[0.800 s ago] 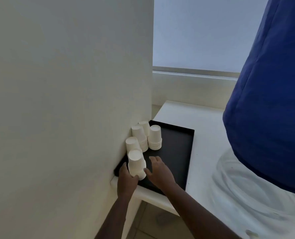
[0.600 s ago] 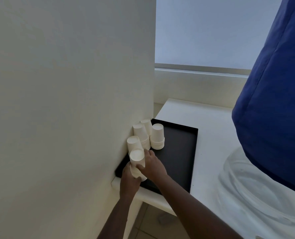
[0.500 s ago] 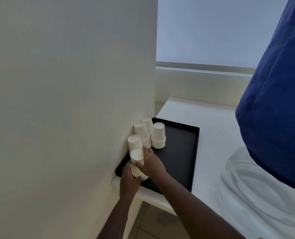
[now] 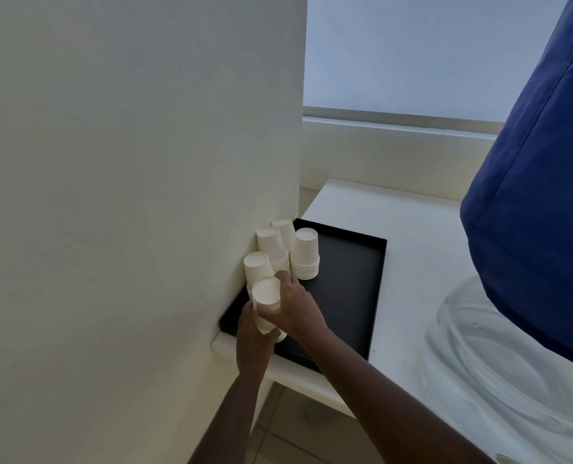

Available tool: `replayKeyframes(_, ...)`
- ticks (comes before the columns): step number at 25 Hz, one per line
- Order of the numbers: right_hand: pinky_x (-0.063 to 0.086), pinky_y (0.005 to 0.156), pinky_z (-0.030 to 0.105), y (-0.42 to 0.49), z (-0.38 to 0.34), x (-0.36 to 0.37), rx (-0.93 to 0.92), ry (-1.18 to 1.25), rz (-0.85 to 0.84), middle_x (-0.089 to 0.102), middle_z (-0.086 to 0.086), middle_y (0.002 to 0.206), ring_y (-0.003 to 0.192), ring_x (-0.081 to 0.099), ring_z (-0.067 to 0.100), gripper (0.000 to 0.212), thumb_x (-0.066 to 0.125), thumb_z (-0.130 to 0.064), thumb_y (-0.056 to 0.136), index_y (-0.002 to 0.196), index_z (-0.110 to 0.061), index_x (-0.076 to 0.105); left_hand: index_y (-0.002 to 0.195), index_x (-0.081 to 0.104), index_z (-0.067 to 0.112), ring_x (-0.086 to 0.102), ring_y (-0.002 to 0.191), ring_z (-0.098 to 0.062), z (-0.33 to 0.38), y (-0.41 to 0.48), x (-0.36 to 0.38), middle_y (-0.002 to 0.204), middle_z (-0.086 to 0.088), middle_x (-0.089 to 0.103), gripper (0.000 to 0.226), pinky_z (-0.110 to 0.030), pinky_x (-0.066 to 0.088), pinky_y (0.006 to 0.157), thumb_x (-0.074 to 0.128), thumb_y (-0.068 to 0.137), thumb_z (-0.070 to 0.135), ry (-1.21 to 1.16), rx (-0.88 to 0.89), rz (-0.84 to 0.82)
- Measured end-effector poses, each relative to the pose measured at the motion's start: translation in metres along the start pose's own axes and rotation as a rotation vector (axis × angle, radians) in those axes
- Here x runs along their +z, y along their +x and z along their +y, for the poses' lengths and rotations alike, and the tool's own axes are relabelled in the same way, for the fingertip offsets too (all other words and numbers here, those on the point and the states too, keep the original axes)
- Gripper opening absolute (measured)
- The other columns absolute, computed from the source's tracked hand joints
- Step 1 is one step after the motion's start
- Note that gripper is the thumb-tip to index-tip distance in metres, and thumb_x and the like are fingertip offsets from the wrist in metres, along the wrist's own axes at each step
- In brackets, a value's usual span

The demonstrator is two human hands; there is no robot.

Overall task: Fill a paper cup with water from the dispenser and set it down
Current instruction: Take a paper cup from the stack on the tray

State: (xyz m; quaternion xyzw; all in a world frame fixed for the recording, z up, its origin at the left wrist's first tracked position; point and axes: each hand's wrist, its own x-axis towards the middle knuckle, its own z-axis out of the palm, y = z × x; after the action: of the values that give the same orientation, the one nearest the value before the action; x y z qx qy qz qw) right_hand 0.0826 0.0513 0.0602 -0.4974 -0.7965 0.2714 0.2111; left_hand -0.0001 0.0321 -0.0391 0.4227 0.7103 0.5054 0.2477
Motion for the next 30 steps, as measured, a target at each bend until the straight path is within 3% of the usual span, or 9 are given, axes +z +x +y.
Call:
replayKeyframes(5, 0.046, 0.083, 0.042, -0.003, 0.005, -0.010, 0.039, 0.074, 0.030, 0.052, 0.017, 0.121, 0.105, 0.054, 0.035, 0.054, 0.063, -0.030, 0.079, 0.119, -0.005, 0.038, 0.133, 0.034, 0.006, 0.047, 0.118, -0.032, 0.001, -0.001, 0.008, 0.129, -0.017, 0.051, 0.086, -0.042, 0.043, 0.090, 0.082, 0.063, 0.015, 0.061, 0.068, 0.014)
replayKeyframes(9, 0.046, 0.086, 0.040, -0.001, 0.010, -0.013, -0.036, -0.008, 0.019, 0.051, 0.019, 0.122, 0.107, 0.053, 0.035, 0.060, 0.059, -0.029, 0.081, 0.131, -0.011, 0.032, 0.133, 0.033, 0.005, 0.047, 0.117, -0.034, -0.003, -0.002, 0.009, 0.129, -0.019, 0.050, 0.087, -0.048, 0.046, 0.089, 0.083, 0.062, 0.014, 0.085, 0.097, 0.037)
replayKeyframes(13, 0.047, 0.082, 0.039, 0.001, 0.013, -0.014, -0.052, -0.010, 0.036, 0.054, 0.018, 0.117, 0.102, 0.054, 0.033, 0.054, 0.060, -0.030, 0.079, 0.125, -0.011, 0.039, 0.132, 0.035, 0.008, 0.047, 0.117, -0.034, -0.010, 0.003, 0.009, 0.127, -0.017, 0.052, 0.086, -0.048, 0.045, 0.092, 0.083, 0.061, 0.013, 0.077, 0.065, 0.027)
replayKeyframes(19, 0.047, 0.078, 0.037, 0.004, 0.006, -0.026, -0.071, 0.083, 0.118, 0.057, 0.017, 0.113, 0.098, 0.056, 0.031, 0.050, 0.060, -0.031, 0.081, 0.122, -0.009, 0.041, 0.126, 0.043, 0.004, 0.047, 0.115, -0.035, -0.016, 0.002, 0.005, 0.124, -0.020, 0.053, 0.068, -0.050, 0.045, 0.091, 0.077, 0.067, 0.005, 0.066, -0.031, 0.031)
replayKeyframes(23, 0.053, 0.080, 0.037, 0.001, 0.012, -0.040, 0.013, 0.313, 0.226, 0.057, 0.010, 0.108, 0.093, 0.055, 0.021, 0.049, 0.061, -0.033, 0.081, 0.121, -0.011, 0.042, 0.124, 0.045, 0.002, 0.047, 0.114, -0.035, -0.021, 0.000, 0.000, 0.124, -0.022, 0.052, 0.060, -0.048, 0.044, 0.091, 0.071, 0.071, -0.003, 0.062, -0.080, 0.012)
replayKeyframes(25, 0.059, 0.073, 0.035, -0.006, 0.023, -0.040, 0.135, 0.535, 0.246, 0.055, 0.015, 0.118, 0.097, 0.057, 0.023, 0.048, 0.060, -0.031, 0.083, 0.122, -0.010, 0.039, 0.126, 0.043, 0.000, 0.045, 0.117, -0.037, -0.008, -0.007, 0.001, 0.127, -0.024, 0.049, 0.055, -0.050, 0.043, 0.093, 0.064, 0.075, -0.006, 0.008, -0.095, 0.098)
replayKeyframes(28, 0.055, 0.069, 0.027, -0.027, 0.038, -0.035, 0.313, 1.033, 0.177, 0.048, 0.018, 0.122, 0.099, 0.057, 0.025, 0.037, 0.055, -0.024, 0.087, 0.117, -0.011, 0.037, 0.120, 0.048, -0.001, 0.050, 0.108, -0.032, 0.035, -0.024, 0.006, 0.121, -0.021, 0.053, 0.036, -0.035, 0.045, 0.085, 0.046, 0.087, 0.013, -0.208, 0.039, 0.345)
replayKeyframes(30, 0.054, 0.073, 0.027, -0.046, 0.050, -0.033, 0.331, 1.223, 0.131, 0.048, 0.014, 0.116, 0.094, 0.059, 0.022, 0.022, 0.053, -0.020, 0.087, 0.105, -0.016, 0.041, 0.123, 0.045, 0.006, 0.049, 0.106, -0.025, 0.066, -0.033, 0.012, 0.123, -0.015, 0.050, 0.037, -0.022, 0.043, 0.077, 0.042, 0.091, 0.026, -0.367, 0.082, 0.268)
